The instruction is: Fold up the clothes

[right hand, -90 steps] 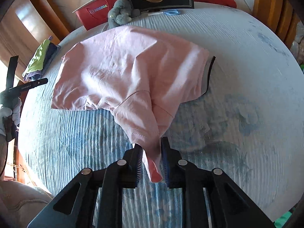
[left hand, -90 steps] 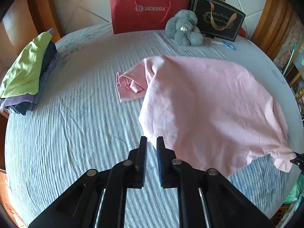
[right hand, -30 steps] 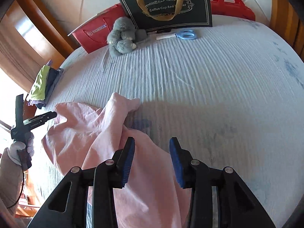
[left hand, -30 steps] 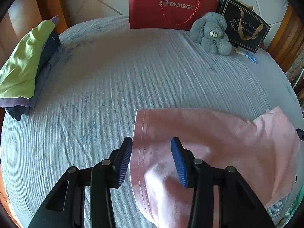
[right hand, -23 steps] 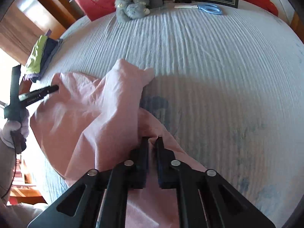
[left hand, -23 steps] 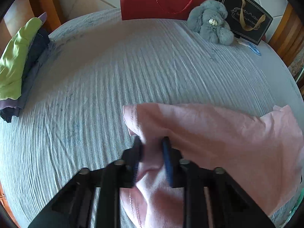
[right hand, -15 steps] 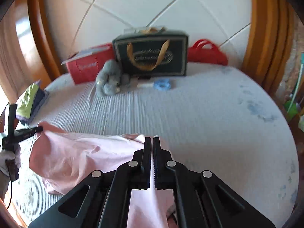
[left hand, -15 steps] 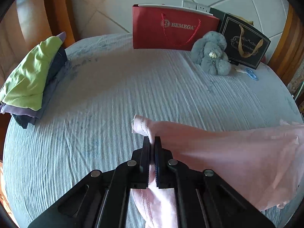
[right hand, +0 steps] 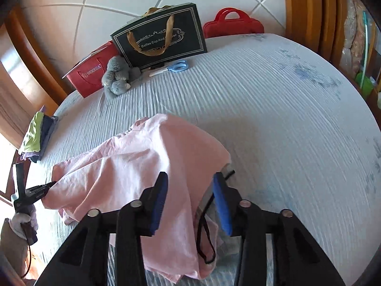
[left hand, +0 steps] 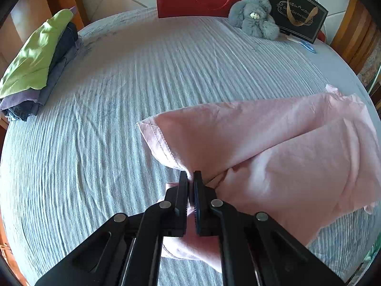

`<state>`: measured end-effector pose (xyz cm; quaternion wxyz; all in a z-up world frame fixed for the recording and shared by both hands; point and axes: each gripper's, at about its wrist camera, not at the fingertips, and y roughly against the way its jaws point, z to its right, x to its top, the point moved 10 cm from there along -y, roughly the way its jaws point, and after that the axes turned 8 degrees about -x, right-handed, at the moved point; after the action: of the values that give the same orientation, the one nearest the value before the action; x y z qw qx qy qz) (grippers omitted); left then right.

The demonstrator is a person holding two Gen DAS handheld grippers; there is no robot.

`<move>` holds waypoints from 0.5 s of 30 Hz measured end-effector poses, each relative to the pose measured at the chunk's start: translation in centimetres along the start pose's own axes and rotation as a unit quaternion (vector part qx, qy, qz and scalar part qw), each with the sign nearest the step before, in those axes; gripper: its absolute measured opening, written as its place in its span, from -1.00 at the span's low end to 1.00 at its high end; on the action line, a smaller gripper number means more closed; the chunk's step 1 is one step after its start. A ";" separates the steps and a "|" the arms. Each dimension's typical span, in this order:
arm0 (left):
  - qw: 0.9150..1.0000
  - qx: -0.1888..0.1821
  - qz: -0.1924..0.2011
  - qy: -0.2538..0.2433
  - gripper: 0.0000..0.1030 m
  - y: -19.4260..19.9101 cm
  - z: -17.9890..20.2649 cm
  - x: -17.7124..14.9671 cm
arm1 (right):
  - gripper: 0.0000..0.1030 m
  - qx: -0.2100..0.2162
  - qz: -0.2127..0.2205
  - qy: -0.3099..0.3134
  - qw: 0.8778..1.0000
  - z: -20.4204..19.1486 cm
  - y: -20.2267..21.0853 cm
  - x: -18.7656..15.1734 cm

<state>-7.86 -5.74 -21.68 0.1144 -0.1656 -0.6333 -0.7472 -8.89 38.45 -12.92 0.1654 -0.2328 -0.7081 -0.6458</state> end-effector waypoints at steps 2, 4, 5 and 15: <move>1.000 -0.006 -0.004 -0.008 -0.95 0.4 0.3 -0.8 | 0.12 0.010 -0.002 0.018 1.000 -1.5 -1.0 1.4; 1.000 -0.011 -0.006 -0.010 -0.90 0.8 0.4 -1.6 | 0.29 0.014 -0.007 0.039 0.999 -2.9 -2.3 2.9; 1.000 -0.016 -0.005 -0.001 -0.88 1.0 0.3 -1.7 | 0.29 0.014 -0.011 0.047 0.999 -3.6 -3.0 3.6; 0.996 -0.006 0.050 0.070 -0.07 3.3 -3.3 3.7 | -0.03 0.050 -0.049 0.097 0.993 -10.3 -9.3 8.1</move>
<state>-10.31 -9.40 -17.71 0.1944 -0.1448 -0.6102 -0.7542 -21.41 28.64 -15.26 0.2128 -0.1256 -0.7305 -0.6366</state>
